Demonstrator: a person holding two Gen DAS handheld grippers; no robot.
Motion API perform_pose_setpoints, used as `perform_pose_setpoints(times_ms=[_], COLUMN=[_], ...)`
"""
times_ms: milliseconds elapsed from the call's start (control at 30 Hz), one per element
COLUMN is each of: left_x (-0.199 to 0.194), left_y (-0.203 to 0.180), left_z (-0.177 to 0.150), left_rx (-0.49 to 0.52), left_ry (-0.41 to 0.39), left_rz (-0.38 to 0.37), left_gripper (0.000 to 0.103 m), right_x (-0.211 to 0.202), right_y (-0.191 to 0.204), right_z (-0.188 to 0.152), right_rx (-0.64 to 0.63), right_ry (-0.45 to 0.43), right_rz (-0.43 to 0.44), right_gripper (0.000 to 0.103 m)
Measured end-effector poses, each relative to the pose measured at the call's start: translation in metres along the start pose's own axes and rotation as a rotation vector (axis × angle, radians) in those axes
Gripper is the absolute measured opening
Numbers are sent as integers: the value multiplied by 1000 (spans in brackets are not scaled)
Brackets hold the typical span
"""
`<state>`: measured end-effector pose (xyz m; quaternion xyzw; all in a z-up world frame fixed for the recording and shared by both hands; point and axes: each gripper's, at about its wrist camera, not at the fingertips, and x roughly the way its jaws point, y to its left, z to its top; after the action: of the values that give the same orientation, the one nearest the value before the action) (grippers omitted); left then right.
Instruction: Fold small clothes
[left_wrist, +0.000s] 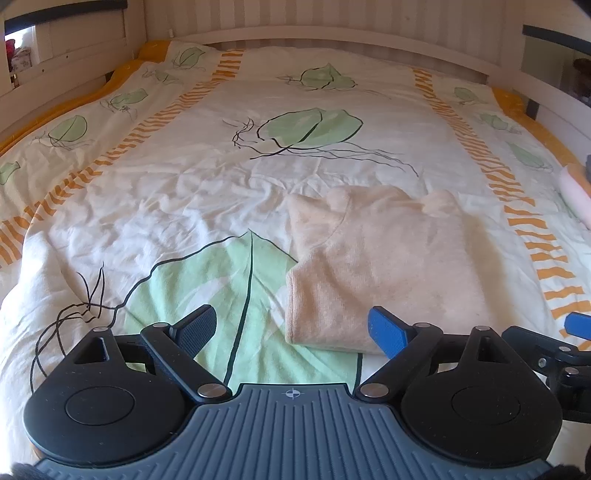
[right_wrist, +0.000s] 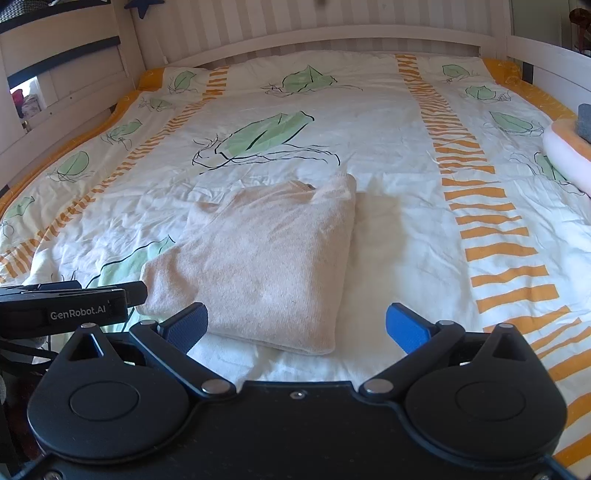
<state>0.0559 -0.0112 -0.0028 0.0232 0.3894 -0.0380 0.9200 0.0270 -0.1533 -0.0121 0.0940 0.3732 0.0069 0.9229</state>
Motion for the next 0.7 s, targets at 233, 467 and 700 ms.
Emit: perform_pose_setpoints(times_ms=[233,467,700], left_x=[-1,-3,-5], left_y=[-2,-3,-7], left_z=[0,1,3], left_rx=[11,18,31], left_ry=[-6,-12,-15], left_rz=[-7,-10,-13], left_gripper=[90,90,90], right_x=[2,4,6], right_y=[0,1,-1], right_z=[-1,0,0], right_rx=[-1,0,18], right_ry=[11,15,16], right_rz=[0,3,13], right_gripper=[102,102,102])
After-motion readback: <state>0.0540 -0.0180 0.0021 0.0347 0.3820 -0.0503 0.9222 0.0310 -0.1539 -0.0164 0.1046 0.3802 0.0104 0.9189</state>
